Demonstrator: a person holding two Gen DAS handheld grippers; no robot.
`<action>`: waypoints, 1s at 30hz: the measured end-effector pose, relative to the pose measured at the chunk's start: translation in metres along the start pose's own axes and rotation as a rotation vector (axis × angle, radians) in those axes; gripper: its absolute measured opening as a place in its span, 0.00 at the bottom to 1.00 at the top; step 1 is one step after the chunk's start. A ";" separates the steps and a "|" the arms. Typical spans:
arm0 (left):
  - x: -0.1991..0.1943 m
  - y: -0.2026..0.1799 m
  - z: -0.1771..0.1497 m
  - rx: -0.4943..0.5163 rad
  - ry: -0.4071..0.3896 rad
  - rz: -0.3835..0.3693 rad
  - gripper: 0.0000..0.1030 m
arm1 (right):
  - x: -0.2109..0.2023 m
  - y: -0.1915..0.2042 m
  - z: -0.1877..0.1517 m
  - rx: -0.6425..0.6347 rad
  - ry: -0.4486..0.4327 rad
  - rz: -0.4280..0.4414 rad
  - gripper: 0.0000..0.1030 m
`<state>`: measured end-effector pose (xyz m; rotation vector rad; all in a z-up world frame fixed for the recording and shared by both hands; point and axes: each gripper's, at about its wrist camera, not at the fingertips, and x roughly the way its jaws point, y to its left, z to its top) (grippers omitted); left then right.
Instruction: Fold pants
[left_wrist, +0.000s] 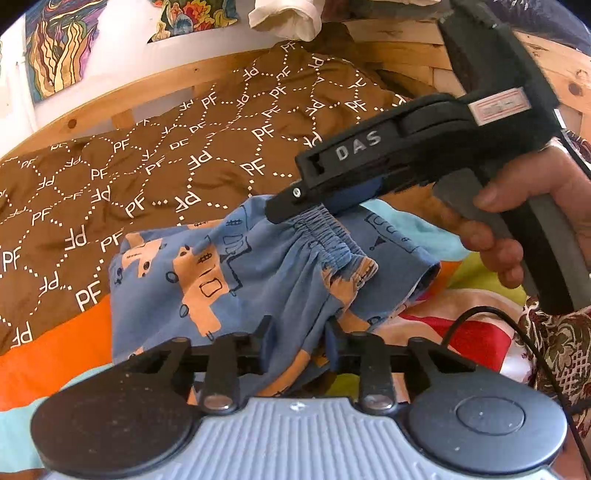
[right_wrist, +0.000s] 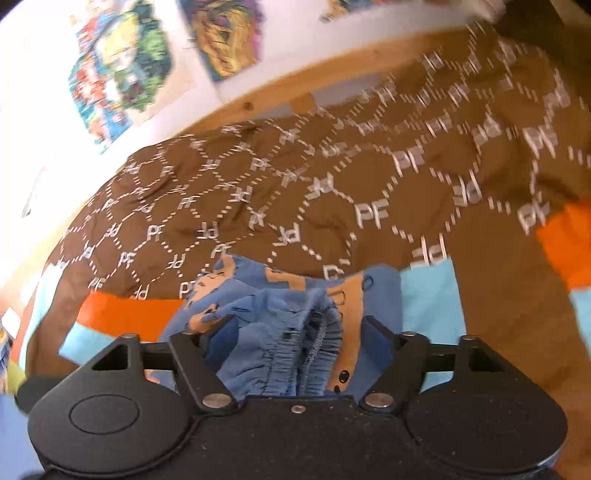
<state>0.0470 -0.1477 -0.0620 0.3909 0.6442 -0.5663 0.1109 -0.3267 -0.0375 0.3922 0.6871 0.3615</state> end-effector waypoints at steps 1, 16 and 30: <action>0.000 0.001 0.000 -0.003 -0.002 -0.004 0.19 | 0.002 -0.003 0.000 0.028 0.007 -0.001 0.52; -0.021 -0.008 0.017 -0.028 -0.086 -0.094 0.03 | -0.045 -0.010 0.005 0.128 -0.087 -0.028 0.09; -0.025 0.027 0.009 -0.206 -0.025 -0.169 0.67 | -0.048 -0.010 -0.031 0.046 -0.081 -0.234 0.54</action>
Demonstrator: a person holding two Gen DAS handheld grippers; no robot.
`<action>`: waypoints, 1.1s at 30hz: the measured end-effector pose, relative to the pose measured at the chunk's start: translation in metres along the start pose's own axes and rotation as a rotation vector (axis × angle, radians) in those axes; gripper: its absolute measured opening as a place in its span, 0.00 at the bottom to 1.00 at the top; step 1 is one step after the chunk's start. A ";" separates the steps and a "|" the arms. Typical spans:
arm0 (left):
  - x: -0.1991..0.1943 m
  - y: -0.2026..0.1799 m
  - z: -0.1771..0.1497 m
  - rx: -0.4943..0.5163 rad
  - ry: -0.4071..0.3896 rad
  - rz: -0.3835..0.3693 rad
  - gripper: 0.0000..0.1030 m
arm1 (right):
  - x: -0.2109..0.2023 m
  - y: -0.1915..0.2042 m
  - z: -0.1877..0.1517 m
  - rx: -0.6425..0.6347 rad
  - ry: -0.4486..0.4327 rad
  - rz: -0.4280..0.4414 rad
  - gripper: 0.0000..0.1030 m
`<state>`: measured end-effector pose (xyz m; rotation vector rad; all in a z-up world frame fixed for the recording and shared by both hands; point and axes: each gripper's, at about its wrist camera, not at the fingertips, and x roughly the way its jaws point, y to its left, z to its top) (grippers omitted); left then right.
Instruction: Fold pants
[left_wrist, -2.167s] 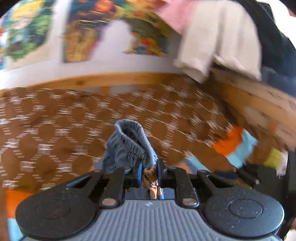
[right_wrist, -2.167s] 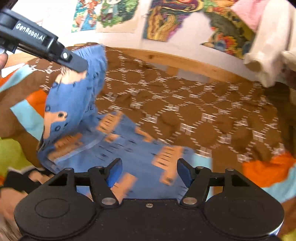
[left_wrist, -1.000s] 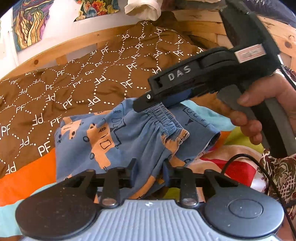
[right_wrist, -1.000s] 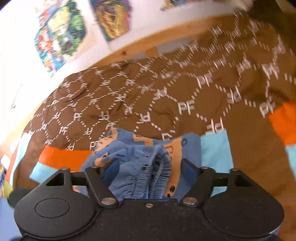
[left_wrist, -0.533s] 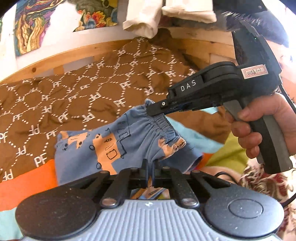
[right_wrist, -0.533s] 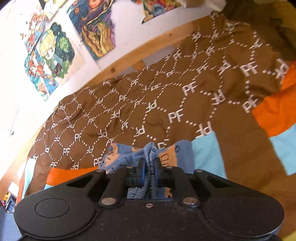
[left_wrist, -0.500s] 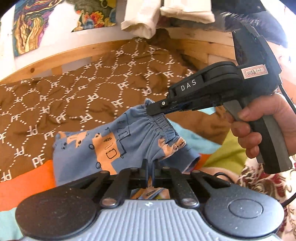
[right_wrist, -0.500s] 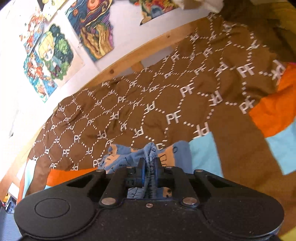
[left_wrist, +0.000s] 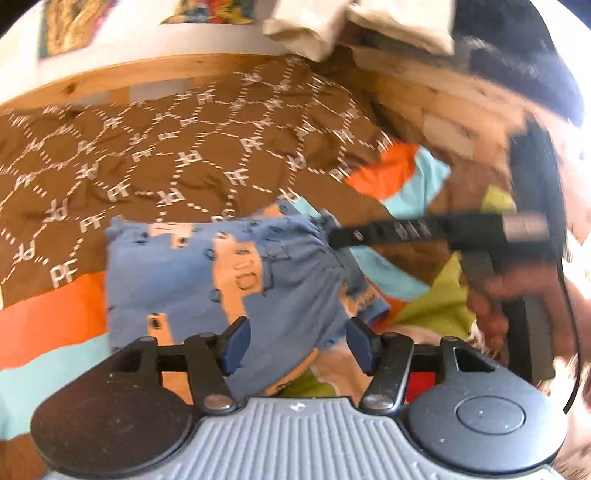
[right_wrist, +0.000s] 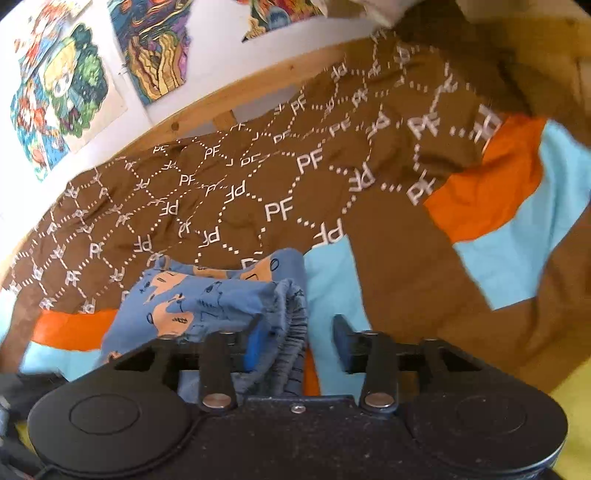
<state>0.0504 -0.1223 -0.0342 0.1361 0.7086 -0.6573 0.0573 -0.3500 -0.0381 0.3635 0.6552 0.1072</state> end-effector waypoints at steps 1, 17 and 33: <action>-0.002 0.006 0.003 -0.038 -0.001 0.012 0.76 | -0.003 0.004 0.000 -0.023 -0.009 -0.015 0.64; 0.003 0.067 -0.015 -0.283 0.144 0.326 0.93 | -0.011 0.069 -0.024 -0.305 -0.047 -0.142 0.96; 0.000 0.084 -0.040 -0.294 0.236 0.256 1.00 | -0.018 0.037 -0.046 -0.311 0.068 -0.194 0.99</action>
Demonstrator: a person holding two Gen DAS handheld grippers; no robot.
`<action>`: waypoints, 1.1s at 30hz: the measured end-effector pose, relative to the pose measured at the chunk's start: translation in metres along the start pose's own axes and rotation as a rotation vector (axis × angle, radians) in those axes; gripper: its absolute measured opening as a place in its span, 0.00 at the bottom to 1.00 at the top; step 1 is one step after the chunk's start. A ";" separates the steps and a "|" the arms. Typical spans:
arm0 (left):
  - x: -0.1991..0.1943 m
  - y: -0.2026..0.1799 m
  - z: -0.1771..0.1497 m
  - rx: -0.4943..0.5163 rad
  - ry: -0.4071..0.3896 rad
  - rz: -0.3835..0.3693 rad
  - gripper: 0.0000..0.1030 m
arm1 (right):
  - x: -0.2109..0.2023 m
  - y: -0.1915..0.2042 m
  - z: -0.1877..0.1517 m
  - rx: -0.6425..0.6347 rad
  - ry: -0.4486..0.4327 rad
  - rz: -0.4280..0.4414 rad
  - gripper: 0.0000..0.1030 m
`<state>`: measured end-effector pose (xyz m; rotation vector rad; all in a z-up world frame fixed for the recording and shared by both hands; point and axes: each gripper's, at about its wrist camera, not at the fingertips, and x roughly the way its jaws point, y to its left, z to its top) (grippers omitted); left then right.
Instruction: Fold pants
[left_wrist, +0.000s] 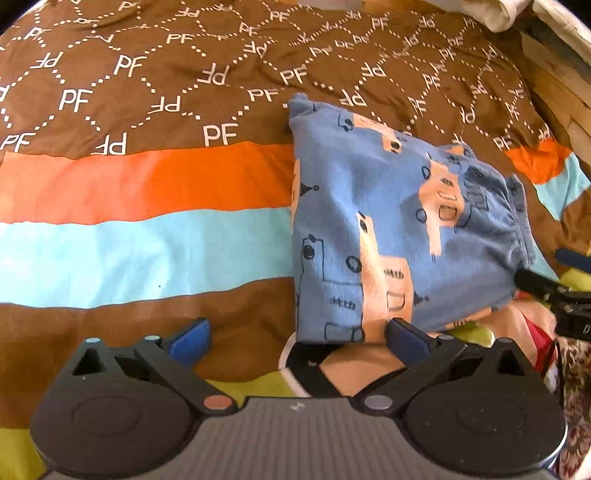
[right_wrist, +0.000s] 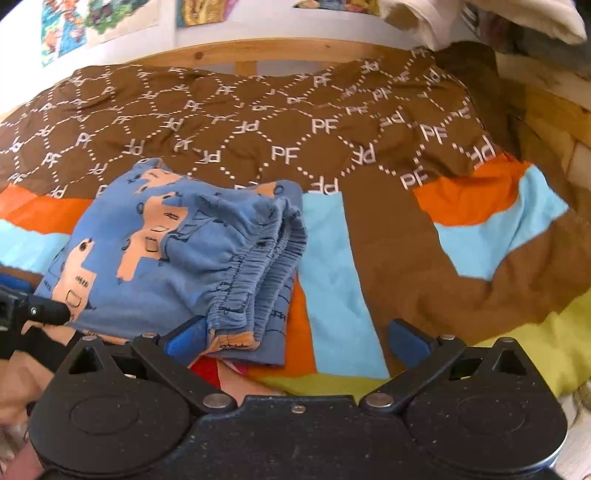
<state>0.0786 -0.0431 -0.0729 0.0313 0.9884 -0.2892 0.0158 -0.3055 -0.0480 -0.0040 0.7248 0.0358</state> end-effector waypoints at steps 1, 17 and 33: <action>-0.002 0.002 0.002 0.008 0.013 0.005 1.00 | -0.004 -0.001 0.002 -0.012 -0.008 0.005 0.99; 0.053 -0.050 0.130 0.235 -0.203 0.153 1.00 | 0.061 -0.015 0.070 0.028 -0.057 0.082 0.99; 0.037 -0.016 0.119 0.111 -0.265 0.160 1.00 | 0.044 -0.048 0.072 0.156 -0.101 0.097 0.99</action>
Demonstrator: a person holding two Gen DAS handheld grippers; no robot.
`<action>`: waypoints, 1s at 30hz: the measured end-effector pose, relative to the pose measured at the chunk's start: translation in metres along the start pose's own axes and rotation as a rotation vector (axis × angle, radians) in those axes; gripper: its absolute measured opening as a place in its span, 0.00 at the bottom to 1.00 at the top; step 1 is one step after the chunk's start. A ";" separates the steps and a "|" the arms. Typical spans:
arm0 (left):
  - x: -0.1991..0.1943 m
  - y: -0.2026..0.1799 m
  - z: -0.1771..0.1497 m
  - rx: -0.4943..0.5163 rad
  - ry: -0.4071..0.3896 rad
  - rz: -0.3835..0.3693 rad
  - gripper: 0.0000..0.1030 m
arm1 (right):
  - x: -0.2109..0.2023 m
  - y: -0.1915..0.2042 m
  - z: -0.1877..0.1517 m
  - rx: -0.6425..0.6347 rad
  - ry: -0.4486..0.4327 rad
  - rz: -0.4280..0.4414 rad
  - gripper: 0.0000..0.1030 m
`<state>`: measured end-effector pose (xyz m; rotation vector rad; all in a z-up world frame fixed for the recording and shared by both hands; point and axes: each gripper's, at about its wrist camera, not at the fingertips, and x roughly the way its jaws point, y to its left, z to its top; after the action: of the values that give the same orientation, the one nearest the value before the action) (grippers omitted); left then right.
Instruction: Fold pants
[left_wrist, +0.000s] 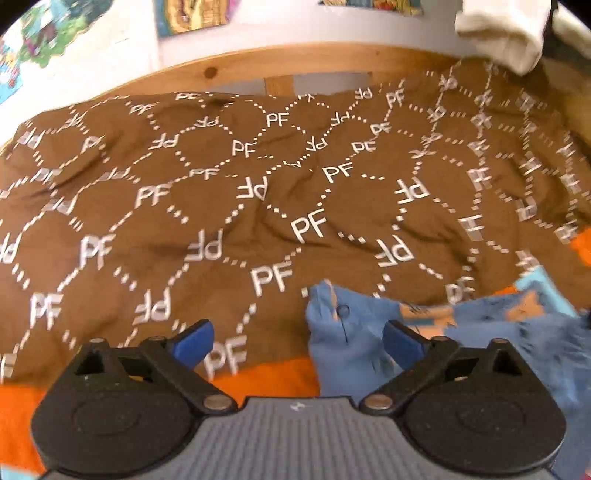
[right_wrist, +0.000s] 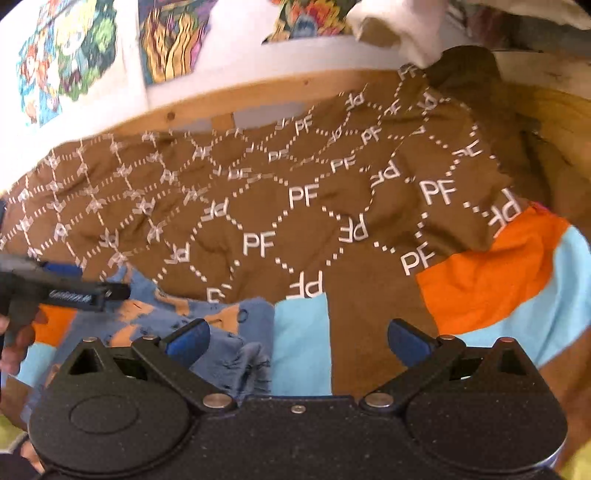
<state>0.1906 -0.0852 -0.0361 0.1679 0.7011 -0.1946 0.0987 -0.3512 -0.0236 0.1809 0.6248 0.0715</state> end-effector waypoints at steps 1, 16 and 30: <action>-0.008 0.003 -0.005 -0.018 0.007 -0.017 1.00 | -0.005 0.001 -0.001 0.015 -0.005 0.013 0.99; -0.062 0.005 -0.087 -0.051 0.180 -0.090 0.99 | -0.035 0.045 -0.070 -0.126 0.126 -0.086 0.99; -0.060 0.020 -0.087 -0.070 0.092 -0.180 1.00 | -0.003 0.027 -0.020 -0.046 0.111 0.120 0.99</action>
<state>0.0959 -0.0400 -0.0603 0.0464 0.8140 -0.3350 0.0838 -0.3217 -0.0323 0.1710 0.7216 0.2130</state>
